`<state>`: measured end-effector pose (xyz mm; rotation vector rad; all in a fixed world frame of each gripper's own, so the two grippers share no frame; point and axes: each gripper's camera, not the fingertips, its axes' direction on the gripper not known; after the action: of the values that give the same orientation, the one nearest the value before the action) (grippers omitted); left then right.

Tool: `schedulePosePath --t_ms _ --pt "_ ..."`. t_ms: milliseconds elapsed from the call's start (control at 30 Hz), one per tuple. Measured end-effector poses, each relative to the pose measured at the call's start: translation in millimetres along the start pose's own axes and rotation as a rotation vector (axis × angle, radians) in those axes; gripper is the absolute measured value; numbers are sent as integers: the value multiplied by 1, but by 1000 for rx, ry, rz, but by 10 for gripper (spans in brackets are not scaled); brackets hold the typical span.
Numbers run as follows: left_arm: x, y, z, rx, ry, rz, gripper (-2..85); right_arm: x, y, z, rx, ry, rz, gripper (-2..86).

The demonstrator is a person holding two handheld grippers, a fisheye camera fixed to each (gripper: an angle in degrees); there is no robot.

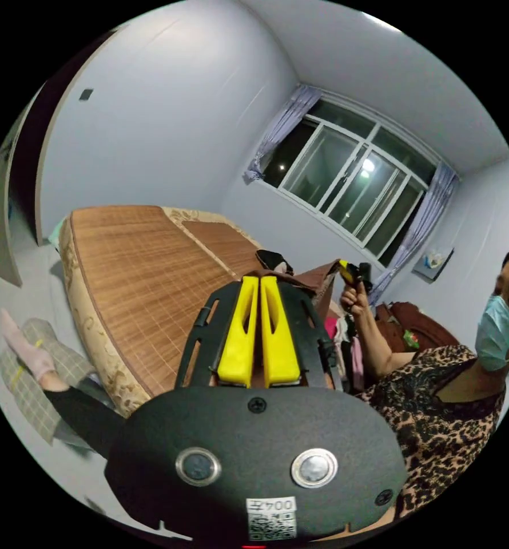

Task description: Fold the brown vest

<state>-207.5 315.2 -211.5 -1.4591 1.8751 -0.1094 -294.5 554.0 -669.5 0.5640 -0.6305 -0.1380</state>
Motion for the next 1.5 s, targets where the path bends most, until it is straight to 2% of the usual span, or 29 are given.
schedulePosePath --t_ms 100,167,233,400,500,667,867,1000,1233,1500 --pt "12 -6 6 -60 -87 76 18 -9 -3 25 -97 94 -44 2" --pt "6 7 22 -120 -150 80 25 5 13 42 -147 178 10 12" --pt "-14 35 53 -232 -271 47 44 40 45 67 -219 291 118 65" --pt "-54 94 107 -340 -200 -116 81 104 112 108 -265 261 361 85" --pt "-65 112 137 -351 -180 -153 84 123 129 144 -295 255 393 84" --pt "-82 125 194 -409 -272 -164 84 150 120 215 -405 336 285 81" --pt "-103 141 264 -440 -401 -200 84 198 92 303 -547 625 -37 76" --pt "-119 146 293 -380 -381 -263 77 232 84 371 -764 678 -205 76" --pt "-128 144 337 -444 -460 -168 73 260 86 448 -968 837 -512 100" --pt "-145 140 355 -423 -438 -184 61 296 68 476 -986 882 -595 69"
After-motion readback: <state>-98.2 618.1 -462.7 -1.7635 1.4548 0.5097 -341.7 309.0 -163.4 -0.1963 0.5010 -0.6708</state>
